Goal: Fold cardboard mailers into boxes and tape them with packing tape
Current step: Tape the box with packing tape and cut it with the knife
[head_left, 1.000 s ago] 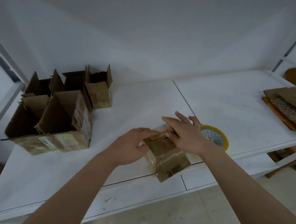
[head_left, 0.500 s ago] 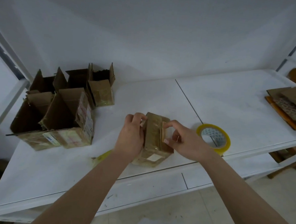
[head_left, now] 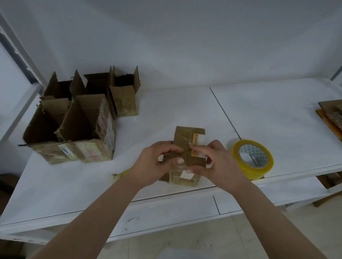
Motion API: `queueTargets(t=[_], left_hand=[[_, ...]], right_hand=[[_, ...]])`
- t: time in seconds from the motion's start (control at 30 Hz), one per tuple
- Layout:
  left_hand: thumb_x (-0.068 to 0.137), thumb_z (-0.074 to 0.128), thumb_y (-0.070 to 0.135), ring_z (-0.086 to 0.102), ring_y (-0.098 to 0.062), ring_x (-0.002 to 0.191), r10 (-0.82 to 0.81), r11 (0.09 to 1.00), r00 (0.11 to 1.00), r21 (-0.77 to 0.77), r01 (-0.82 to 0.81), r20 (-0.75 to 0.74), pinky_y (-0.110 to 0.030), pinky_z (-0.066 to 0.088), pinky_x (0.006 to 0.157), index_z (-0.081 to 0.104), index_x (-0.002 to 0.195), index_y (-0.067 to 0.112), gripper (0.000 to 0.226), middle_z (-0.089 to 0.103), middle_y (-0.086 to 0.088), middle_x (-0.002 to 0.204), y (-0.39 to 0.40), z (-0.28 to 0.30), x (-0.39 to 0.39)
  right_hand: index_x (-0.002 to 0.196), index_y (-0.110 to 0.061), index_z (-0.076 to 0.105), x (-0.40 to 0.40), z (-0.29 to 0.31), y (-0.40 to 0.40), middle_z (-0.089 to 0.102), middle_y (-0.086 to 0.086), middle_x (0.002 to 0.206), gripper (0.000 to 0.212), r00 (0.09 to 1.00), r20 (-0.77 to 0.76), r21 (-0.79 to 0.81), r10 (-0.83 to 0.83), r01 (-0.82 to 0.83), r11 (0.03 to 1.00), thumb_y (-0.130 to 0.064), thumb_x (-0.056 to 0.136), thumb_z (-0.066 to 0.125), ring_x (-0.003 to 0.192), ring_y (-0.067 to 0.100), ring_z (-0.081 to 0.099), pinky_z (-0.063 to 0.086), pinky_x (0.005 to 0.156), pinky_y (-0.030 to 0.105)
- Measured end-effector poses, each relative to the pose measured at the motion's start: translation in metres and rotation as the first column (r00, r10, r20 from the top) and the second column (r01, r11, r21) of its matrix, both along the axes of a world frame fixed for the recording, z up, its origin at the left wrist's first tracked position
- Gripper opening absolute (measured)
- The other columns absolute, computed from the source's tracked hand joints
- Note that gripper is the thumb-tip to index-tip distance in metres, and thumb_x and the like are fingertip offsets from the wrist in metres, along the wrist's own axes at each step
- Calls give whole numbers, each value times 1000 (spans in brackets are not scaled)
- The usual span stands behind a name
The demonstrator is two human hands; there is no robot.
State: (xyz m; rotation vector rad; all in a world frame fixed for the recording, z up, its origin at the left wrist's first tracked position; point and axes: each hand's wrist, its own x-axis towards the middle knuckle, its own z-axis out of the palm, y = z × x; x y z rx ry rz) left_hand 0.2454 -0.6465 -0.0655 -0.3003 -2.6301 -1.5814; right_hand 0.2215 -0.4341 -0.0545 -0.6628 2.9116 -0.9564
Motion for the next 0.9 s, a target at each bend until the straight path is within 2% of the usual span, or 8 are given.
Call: queueTargets(t=[0.07,0.17,0.27,0.37,0.5,0.6,0.77,0.9], left_hand=[[74,81,18,62,-1,106,-47,997,999,64,48,-12,-25,55,88,71,108,30,37,64,8,121,0,-3,5],[74,81,9,65,-6,99,-27,998,989,-66,17,-144,-24,56,85,71,114,14,41,64,9,116,5,-8,8],[77,78,4,68,-15,97,-5,991,976,-130,-24,-216,-24,55,84,69,115,10,39,67,1,116,12,-9,12],[89,67,6,66,-6,103,-24,999,998,22,25,-56,-27,54,90,67,119,22,34,65,14,118,4,-8,14],[98,48,0,50,-11,130,-229,968,959,145,206,164,-38,41,109,57,132,18,40,57,6,136,-20,-3,9],[99,41,-6,53,-8,126,-299,944,923,215,249,244,-38,41,109,54,133,21,45,57,10,134,-27,0,4],[85,66,-2,56,-9,123,-228,963,964,178,202,138,-34,48,102,62,126,16,45,62,5,129,-25,-7,1],[75,77,0,65,-3,106,-57,973,996,228,40,67,-28,53,94,73,105,26,39,68,27,107,-12,-13,1]], right_hand=[[136,-33,54,1,-1,0,48,1,102,71,997,-75,106,-4,12,994,-60,71,66,80,17,55,46,85,37],[138,-35,52,5,0,-3,53,3,101,73,996,-85,162,-17,30,986,-66,73,60,81,19,59,48,81,35],[141,-40,46,10,-2,-5,62,1,95,67,991,-130,210,-38,65,975,-62,81,62,85,19,63,49,74,31],[143,-39,43,13,-5,-8,63,2,95,62,987,-150,212,-49,81,974,-56,86,61,89,21,63,47,75,29],[143,-37,44,10,-3,-11,61,3,95,61,991,-119,196,-55,78,978,-52,87,62,91,22,62,46,78,29],[144,-38,42,11,-3,-12,54,-1,91,61,992,-108,197,-60,81,977,-52,87,62,94,22,60,44,80,29],[143,-39,43,10,-4,-12,48,-4,87,61,992,-106,184,-72,91,979,-51,86,63,94,21,60,44,80,30],[141,-37,46,10,-6,-13,50,-3,88,61,991,-107,162,-84,101,982,-50,85,66,93,22,61,46,80,31]])
